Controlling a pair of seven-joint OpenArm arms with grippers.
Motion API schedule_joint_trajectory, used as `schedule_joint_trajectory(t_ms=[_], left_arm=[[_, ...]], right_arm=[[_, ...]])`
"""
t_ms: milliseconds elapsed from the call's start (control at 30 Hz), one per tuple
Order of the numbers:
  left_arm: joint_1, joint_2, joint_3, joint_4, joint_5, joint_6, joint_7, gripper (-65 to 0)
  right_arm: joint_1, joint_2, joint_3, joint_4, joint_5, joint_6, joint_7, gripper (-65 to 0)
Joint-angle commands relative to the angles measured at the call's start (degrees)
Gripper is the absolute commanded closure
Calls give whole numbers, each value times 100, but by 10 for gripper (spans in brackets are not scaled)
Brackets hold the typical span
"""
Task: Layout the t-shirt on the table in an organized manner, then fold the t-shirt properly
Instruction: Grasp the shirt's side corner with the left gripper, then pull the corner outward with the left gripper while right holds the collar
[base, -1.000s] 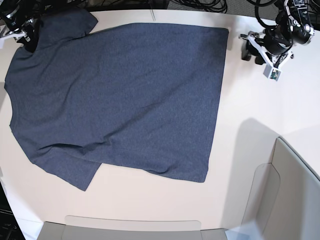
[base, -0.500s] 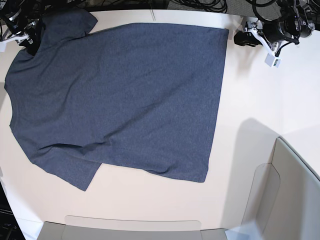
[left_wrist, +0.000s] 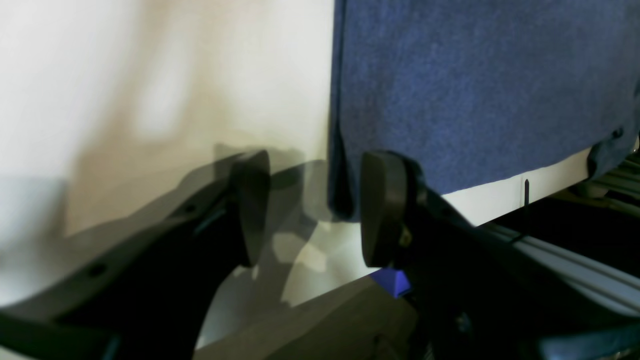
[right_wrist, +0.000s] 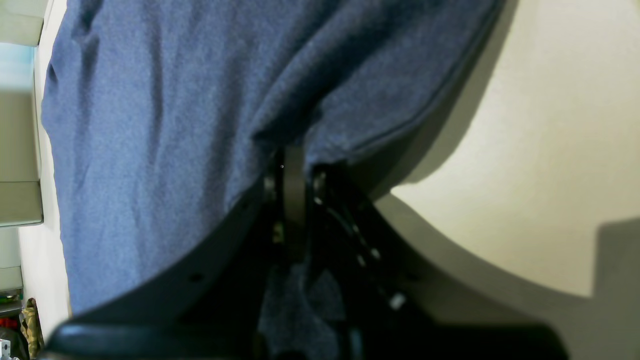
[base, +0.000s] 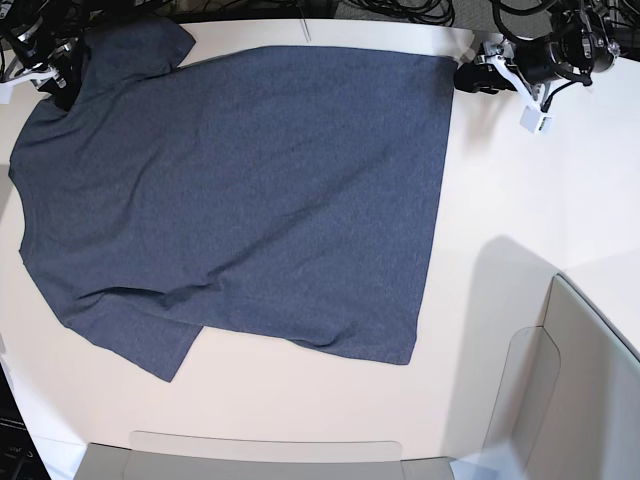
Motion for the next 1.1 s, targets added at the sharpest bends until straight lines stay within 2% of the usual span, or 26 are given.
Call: schedule_joint_trajectory(t_ms=[0, 200, 533, 633, 800, 1067], left_arm=[[49, -29, 59, 37, 118, 11, 122, -291], [110, -29, 613, 28, 127, 11, 122, -290], [216, -55, 657, 28, 162, 11, 122, -285], [216, -55, 657, 28, 162, 11, 122, -221], [189, -55, 630, 20, 162, 11, 122, -4], [57, -55, 595, 81, 127, -6, 122, 0]], right_arm=[[-144, -79, -91, -81, -1013, -175, -716, 0], [-170, -70, -91, -81, -1013, -175, -716, 0], [-179, -70, -82, -81, -1013, -175, -716, 0], [-179, -79, -100, -81, -1013, -175, -716, 0], [-249, -97, -82, -81, -1013, -175, -751, 0], [-504, -79, -56, 7, -978, -175, -751, 0]])
